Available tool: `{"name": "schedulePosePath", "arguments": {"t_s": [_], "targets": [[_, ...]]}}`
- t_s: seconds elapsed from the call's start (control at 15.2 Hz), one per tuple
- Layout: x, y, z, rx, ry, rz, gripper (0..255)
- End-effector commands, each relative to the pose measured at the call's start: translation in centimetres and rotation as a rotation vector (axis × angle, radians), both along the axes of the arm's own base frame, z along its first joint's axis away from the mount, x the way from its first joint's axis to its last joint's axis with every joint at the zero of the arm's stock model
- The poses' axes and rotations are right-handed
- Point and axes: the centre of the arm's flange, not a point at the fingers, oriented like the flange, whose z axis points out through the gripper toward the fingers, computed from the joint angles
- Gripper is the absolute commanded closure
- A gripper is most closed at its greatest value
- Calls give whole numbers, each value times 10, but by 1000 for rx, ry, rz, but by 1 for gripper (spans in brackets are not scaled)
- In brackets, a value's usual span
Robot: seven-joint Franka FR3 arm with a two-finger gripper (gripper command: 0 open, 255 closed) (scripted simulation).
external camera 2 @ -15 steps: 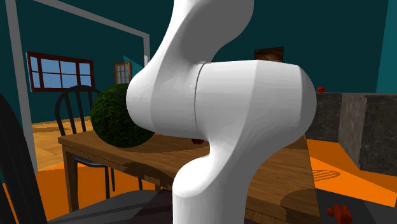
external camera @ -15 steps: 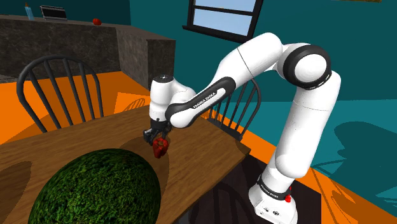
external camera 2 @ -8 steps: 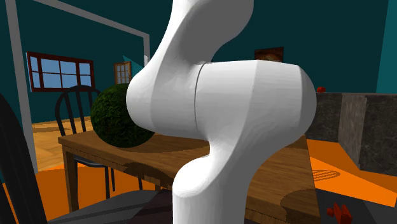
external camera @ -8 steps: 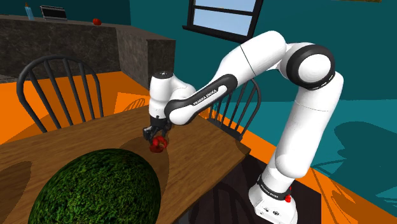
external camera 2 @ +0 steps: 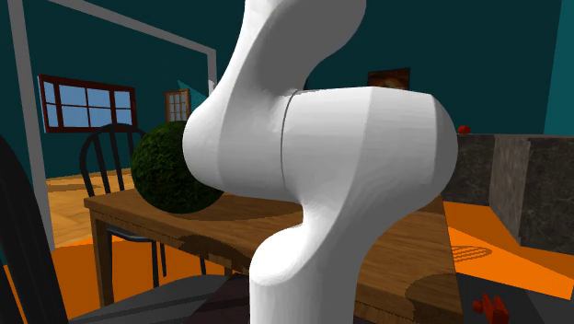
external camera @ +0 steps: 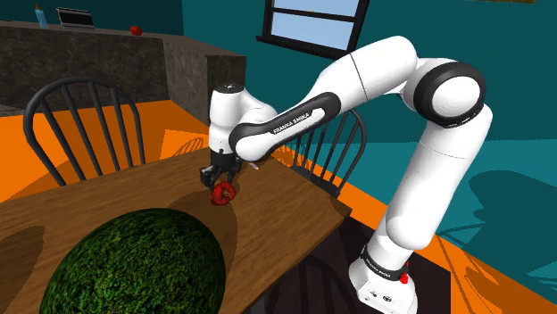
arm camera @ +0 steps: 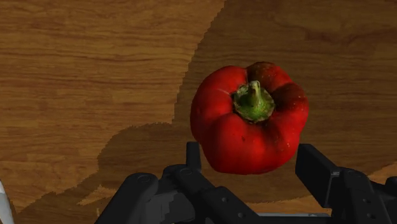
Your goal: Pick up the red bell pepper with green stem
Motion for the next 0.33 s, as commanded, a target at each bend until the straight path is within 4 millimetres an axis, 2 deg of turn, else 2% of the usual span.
{"name": "schedulePosePath", "arguments": {"t_s": [0.0,0.13,0.26], "targets": [[-1,0,12,0,0,0,255],[-1,0,22,0,0,0,255],[-1,0,23,0,0,0,255]]}}
